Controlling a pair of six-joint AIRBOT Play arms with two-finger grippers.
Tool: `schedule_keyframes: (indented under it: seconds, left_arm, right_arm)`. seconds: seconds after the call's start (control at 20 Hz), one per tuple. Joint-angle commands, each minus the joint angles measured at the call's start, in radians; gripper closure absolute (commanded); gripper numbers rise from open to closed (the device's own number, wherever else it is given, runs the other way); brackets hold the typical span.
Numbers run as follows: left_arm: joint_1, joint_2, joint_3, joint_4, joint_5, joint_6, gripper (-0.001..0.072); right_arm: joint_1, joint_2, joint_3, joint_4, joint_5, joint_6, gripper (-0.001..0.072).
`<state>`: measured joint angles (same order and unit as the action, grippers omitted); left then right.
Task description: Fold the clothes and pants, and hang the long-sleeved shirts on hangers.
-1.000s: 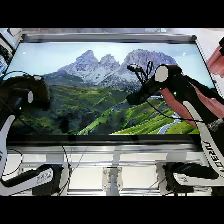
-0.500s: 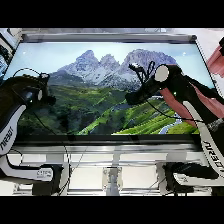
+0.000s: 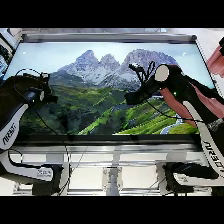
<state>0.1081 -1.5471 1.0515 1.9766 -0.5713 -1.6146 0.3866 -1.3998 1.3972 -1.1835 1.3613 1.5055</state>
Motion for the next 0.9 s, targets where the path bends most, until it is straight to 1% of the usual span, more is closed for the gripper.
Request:
schedule_keyframes:
  seconds: [0.0,0.05,0.1,0.2,0.25,0.4,0.5,0.6,0.7,0.8,0.85]
  left_arm:
    - [-0.026,0.092,0.018,-0.045,-0.053,0.01,0.0664]
    - [-0.052,0.148,0.049,-0.082,-0.108,0.074,0.0665]
    - [-0.089,0.212,0.108,-0.145,-0.203,0.187,0.0665]
    - [-0.175,0.325,0.281,-0.281,-0.418,0.353,0.0665]
    - [-0.226,0.372,0.387,-0.34,-0.503,0.393,0.0665]
    - [-0.377,0.439,0.699,-0.446,-0.637,0.399,0.0665]
    - [-0.46,0.438,0.864,-0.449,-0.707,0.369,0.0665]
    - [-0.491,0.438,0.927,-0.448,-0.788,0.335,0.0664]
    - [-0.491,0.428,0.929,-0.44,-0.905,0.328,0.0664]
    - [-0.491,0.396,0.929,-0.433,-1.032,0.328,0.0664]
    - [-0.491,0.375,0.929,-0.434,-1.09,0.328,0.0664]
  right_arm:
    - [0.001,0.0,0.001,-0.005,0.0,-0.008,0.0701]
    - [0.001,0.001,0.001,-0.015,-0.001,-0.018,0.0702]
    - [0.001,0.008,0.001,-0.036,-0.006,-0.038,0.0702]
    - [0.0,0.031,0.008,-0.081,-0.02,-0.061,0.0701]
    - [-0.001,0.05,0.014,-0.1,-0.019,-0.076,0.0702]
    - [0.0,0.134,0.013,-0.14,0.001,-0.117,0.0701]
    - [-0.001,0.197,0.013,-0.166,0.038,-0.143,0.0701]
    - [-0.001,0.26,0.013,-0.187,0.08,-0.164,0.0701]
    - [0.0,0.319,0.013,-0.183,0.115,-0.194,0.0701]
    - [0.0,0.372,0.013,-0.175,0.155,-0.219,0.0673]
    - [0.0,0.395,0.013,-0.175,0.181,-0.219,0.0604]
